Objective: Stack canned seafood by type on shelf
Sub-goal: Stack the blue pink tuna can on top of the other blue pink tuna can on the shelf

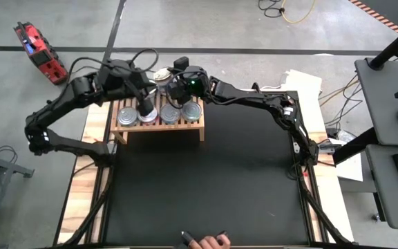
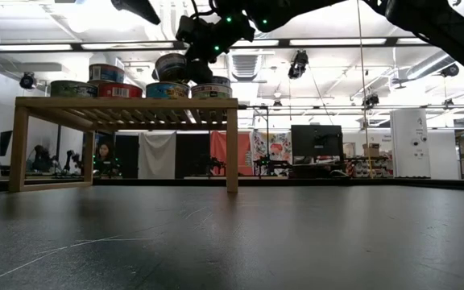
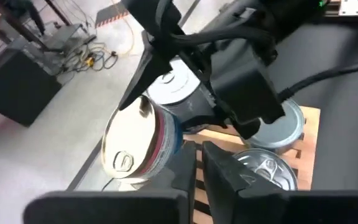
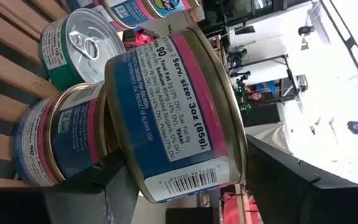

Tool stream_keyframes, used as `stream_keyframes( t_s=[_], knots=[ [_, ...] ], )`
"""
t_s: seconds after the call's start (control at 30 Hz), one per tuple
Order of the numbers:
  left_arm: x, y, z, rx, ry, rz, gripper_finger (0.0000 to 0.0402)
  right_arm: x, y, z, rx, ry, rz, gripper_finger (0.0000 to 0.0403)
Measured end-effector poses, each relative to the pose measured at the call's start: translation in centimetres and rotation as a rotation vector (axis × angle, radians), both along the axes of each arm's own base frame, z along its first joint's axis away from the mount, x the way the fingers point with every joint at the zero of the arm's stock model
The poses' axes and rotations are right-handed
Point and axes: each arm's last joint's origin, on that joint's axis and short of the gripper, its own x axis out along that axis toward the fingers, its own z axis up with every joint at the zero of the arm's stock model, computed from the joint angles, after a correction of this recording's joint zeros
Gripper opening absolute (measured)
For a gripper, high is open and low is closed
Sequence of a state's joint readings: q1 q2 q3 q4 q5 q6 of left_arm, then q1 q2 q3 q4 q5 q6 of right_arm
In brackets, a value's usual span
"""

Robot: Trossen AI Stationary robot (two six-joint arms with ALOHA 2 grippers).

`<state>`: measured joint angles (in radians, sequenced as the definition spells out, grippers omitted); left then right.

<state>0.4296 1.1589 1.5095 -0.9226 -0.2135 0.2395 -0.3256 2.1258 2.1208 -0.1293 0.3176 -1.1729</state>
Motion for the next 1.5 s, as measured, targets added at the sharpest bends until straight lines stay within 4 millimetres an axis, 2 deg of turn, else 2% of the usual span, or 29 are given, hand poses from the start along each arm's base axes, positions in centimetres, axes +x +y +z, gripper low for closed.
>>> stream_keyframes(
  t_s=[0.17,0.43,0.63,0.9,1.2,1.5],
  knots=[
    [0.3,0.7,-0.8,-0.016,0.024,-0.045,0.0004,0.0,0.0,0.0,0.019,-0.014,-0.005,0.0239],
    [2.2,1.9,-4.3,-0.025,0.052,-0.015,0.0000,0.0,0.0,0.0,0.018,-0.014,-0.004,0.0242],
    [2.3,2.4,-4.6,-0.016,0.019,0.039,0.0000,0.0,0.0,0.0,0.017,-0.013,-0.004,0.0248],
    [2.2,3.8,-6.4,0.000,0.021,0.158,0.0000,0.0,0.0,0.0,0.016,-0.011,-0.005,0.0237],
    [2.3,3.9,-6.7,0.014,0.007,0.199,0.0000,0.0,0.0,0.0,0.016,-0.013,-0.004,0.0247],
    [2.1,3.9,-5.1,0.032,-0.043,0.231,0.0000,0.0,0.0,0.0,0.016,-0.012,-0.004,0.0254]
  ],
)
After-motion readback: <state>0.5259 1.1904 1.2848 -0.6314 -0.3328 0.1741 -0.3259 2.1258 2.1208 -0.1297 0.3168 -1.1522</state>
